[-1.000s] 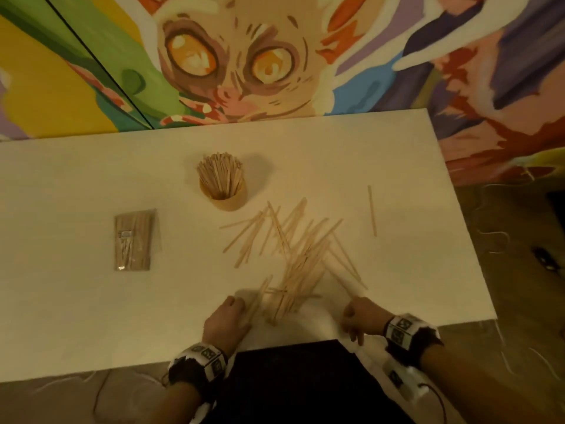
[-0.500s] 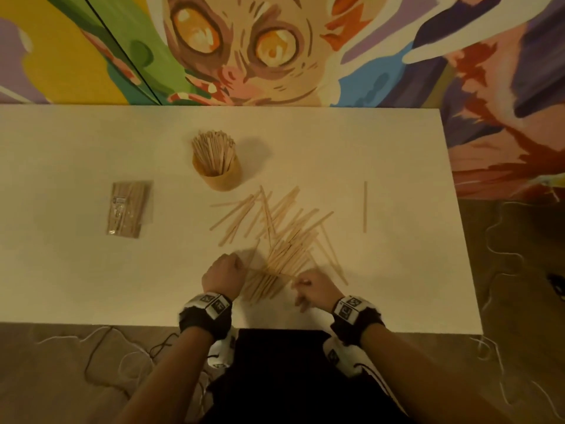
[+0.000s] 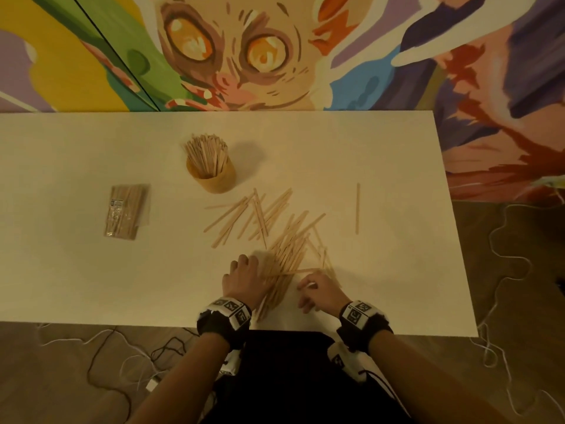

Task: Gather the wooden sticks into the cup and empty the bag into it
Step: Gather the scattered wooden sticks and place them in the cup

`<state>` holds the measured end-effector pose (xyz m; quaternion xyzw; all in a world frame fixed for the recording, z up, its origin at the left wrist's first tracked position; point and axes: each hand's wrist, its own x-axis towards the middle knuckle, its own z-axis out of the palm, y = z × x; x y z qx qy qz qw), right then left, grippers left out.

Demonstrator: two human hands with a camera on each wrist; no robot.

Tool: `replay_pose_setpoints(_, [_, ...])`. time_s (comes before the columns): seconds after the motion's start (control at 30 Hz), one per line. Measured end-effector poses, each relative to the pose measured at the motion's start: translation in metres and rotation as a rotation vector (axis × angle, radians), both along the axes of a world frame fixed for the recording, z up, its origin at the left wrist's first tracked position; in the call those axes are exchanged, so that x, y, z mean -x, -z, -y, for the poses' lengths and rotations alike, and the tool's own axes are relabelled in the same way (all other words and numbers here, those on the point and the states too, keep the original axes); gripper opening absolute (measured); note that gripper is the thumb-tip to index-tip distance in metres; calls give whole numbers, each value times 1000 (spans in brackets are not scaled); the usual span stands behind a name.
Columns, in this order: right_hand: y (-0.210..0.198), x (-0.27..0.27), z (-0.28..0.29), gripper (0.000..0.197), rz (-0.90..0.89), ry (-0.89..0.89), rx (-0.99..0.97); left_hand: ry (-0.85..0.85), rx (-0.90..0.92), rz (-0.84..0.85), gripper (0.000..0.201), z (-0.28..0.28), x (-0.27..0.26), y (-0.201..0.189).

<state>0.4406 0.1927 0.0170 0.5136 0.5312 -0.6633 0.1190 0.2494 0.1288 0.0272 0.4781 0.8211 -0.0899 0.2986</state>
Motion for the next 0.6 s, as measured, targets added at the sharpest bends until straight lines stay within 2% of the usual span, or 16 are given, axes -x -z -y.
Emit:
replay_pose_setpoints(0.17, [4,3,0,18,-62,42,-24,11,-58,51,72,-9,-18,3])
replay_pose_setpoints(0.33, [3,3,-4,14,-72,27,-81,37,-58,96,58,-16,-30,10])
replay_pose_setpoints(0.47, [-1,-9,-8,12,-43,21,-105,3,-88,123,36,-24,-20,7])
replay_pose_setpoints(0.6, [5,-17,-7,12,-19,50,-131,16,-64,144,32,-34,-16,4])
